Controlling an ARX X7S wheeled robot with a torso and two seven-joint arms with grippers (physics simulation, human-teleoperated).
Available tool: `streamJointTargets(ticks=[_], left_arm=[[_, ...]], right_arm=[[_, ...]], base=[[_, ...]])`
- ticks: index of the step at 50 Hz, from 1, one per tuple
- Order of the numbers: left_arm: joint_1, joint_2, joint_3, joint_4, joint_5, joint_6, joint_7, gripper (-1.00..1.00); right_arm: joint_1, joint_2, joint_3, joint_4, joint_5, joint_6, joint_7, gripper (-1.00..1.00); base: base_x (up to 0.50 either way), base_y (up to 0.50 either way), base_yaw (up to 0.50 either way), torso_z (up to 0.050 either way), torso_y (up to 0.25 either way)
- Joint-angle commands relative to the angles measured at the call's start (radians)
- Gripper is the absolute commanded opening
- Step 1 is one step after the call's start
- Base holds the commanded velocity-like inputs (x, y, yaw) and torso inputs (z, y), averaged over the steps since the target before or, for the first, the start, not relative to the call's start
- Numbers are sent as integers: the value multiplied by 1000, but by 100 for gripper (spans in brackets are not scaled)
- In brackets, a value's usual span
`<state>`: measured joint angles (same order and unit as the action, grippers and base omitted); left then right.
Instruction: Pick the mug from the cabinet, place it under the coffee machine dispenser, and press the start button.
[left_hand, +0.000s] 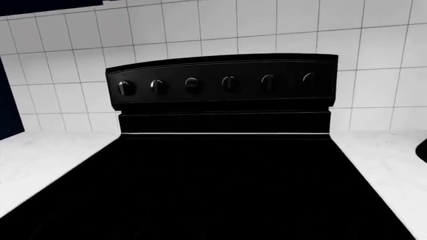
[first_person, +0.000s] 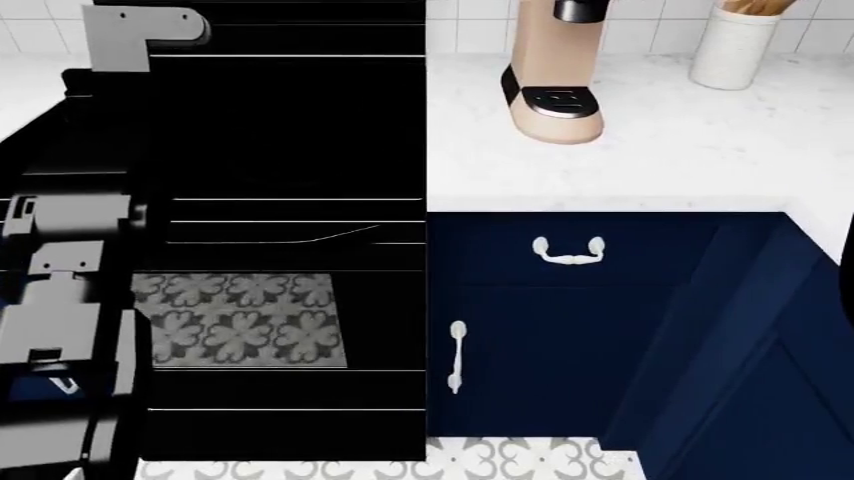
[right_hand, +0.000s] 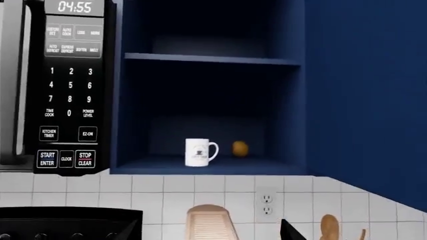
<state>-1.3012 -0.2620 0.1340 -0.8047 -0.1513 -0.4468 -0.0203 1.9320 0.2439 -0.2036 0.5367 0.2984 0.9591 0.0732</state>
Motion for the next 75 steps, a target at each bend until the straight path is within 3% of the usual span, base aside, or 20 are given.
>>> streamJointTargets(ticks=[1,75], left_arm=[[-14,-7,3,-29,1,5,5,100],[-20,-30,7,-69,-10,32,11,100]], right_arm=[[5,2,-26,1,-12,-12,-2,100],[21,-2,-38,3,20,-2,-18,100]], base=[[0,0,0,0,0],[497,0,0,0,0]])
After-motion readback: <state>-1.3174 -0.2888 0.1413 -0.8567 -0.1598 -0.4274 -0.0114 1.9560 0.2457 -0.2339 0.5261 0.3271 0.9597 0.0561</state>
